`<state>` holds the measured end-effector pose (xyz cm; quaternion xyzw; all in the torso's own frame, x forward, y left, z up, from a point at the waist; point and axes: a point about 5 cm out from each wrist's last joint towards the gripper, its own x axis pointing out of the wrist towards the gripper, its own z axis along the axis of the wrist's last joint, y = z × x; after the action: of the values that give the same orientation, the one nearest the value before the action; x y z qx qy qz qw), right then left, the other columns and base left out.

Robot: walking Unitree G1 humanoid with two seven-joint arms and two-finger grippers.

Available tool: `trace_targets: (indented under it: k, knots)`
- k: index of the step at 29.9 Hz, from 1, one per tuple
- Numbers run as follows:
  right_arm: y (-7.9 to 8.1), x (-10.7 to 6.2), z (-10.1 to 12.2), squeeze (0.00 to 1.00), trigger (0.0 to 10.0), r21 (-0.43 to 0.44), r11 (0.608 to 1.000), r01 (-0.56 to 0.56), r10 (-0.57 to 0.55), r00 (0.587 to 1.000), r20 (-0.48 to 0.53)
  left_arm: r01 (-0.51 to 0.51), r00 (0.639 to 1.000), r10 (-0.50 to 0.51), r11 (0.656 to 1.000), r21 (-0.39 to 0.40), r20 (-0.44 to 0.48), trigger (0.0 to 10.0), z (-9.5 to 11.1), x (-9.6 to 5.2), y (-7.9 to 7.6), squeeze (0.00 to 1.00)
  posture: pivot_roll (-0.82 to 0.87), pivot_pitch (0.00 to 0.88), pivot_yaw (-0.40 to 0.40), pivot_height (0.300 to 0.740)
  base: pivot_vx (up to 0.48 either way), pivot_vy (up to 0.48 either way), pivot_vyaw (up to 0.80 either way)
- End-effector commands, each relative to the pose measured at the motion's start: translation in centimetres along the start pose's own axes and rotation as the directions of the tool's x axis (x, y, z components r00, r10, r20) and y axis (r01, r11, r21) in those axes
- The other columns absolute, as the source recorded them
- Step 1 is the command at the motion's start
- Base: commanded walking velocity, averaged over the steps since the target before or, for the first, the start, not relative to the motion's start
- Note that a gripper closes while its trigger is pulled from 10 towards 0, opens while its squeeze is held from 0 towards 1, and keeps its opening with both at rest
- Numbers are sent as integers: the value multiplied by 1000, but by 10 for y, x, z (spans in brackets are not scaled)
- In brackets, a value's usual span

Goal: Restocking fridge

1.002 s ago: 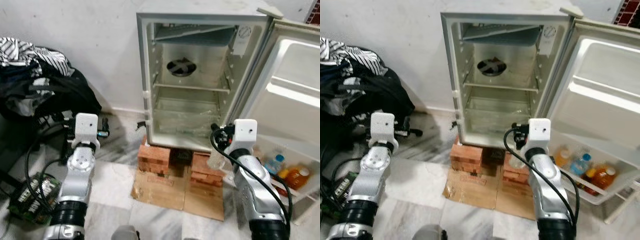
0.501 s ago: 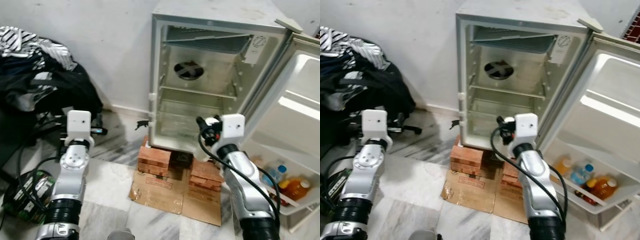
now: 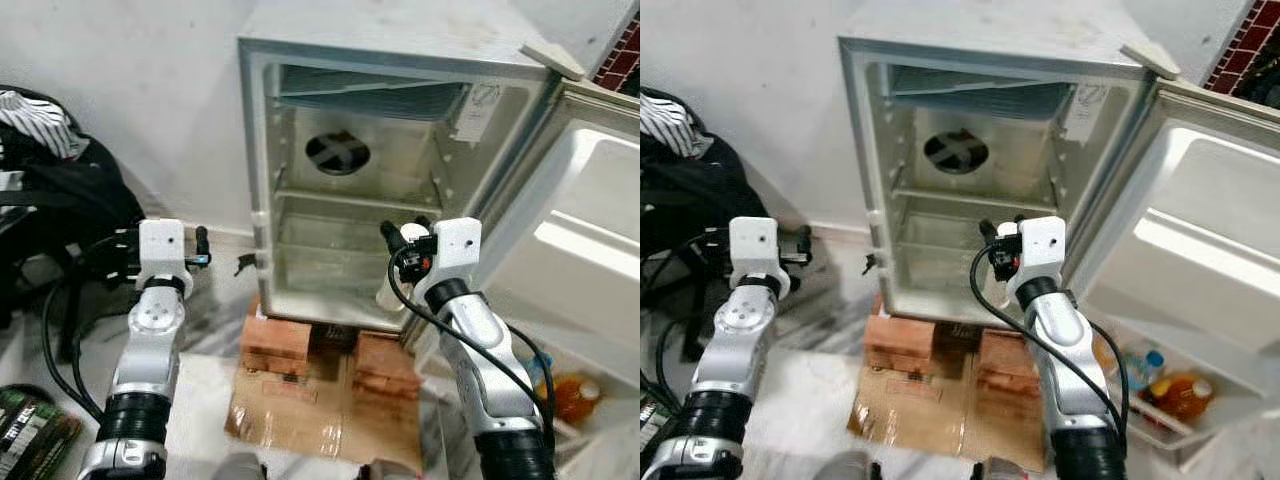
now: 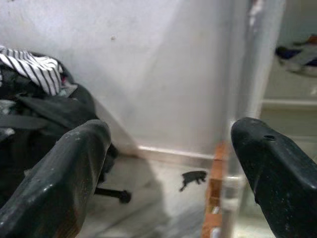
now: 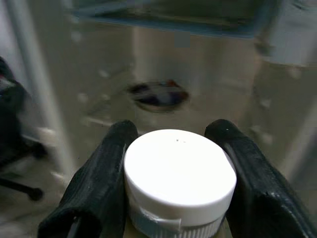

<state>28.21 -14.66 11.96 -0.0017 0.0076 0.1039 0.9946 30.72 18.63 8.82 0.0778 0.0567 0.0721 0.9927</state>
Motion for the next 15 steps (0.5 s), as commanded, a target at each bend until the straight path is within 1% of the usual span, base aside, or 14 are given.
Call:
trace_targets:
  k: [1,11,15]
  knots:
    - [-2,1,10,0,10000,-5,1000,6,-5,999,50,8,1000,-8,1000,5,20,10000,4,0,-1,0,67,0,-26,740,0,0,0]
    - [0,-1,10,0,10000,-16,1000,-9,10,999,49,24,999,-24,1000,4,33,10000,7,0,-5,0,68,0,-28,740,0,0,0]
    - [-3,-1,8,0,10000,-16,1000,-9,10,999,45,28,999,-28,1000,5,36,10000,7,0,-6,0,67,0,-28,740,0,-299,0]
